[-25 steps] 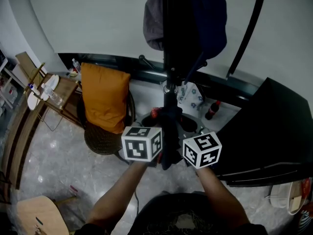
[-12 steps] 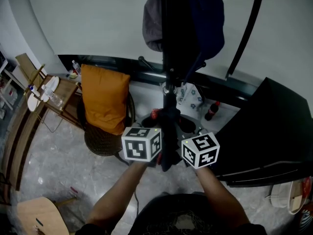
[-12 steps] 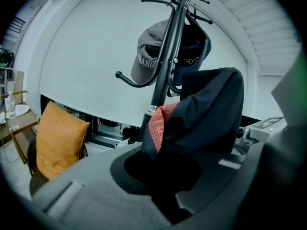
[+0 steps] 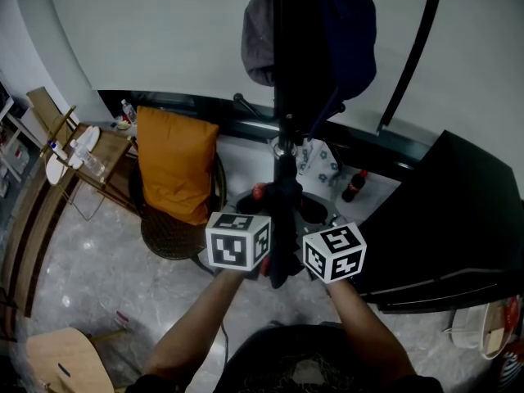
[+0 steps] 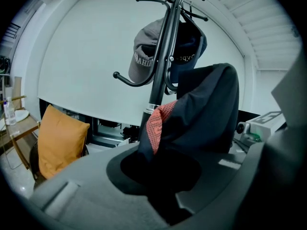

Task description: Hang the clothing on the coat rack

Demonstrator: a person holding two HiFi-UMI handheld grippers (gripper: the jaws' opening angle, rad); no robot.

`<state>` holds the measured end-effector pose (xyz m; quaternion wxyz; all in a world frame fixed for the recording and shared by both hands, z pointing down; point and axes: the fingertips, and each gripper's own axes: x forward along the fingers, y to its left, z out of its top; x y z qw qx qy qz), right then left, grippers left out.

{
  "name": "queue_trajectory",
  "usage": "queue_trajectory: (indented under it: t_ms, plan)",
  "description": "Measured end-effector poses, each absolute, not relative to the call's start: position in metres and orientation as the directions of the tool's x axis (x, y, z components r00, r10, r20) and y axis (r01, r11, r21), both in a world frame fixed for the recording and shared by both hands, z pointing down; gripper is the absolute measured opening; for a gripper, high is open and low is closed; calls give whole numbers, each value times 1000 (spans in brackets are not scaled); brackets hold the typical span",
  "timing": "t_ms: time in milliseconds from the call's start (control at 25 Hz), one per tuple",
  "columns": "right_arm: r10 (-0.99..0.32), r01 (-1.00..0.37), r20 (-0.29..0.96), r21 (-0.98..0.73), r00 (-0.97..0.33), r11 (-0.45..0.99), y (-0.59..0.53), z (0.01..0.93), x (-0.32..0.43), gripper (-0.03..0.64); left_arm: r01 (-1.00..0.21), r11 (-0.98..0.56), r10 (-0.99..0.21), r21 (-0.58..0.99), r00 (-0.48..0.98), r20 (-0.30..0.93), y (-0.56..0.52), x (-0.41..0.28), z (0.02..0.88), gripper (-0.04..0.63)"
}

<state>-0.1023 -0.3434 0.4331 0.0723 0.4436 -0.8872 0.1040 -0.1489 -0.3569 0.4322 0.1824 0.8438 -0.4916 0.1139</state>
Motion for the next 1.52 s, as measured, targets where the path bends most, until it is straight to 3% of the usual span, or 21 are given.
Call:
queue_trajectory:
  t_ms: [400, 1040, 1520]
  plan:
    - [-774, -807, 234, -109, -589, 581, -336, 433, -101, 60, -887, -422, -800, 185, 461, 384, -348, -156, 433, 52]
    - [-744, -777, 235, -112, -626, 619, -321, 431, -96, 97, -919, -357, -837, 169, 395, 379, -329, -162, 429, 146]
    - [-708, -737, 218, -107, -672, 667, -307, 419, -93, 106, -941, -298, -864, 158, 336, 376, -309, -162, 420, 152]
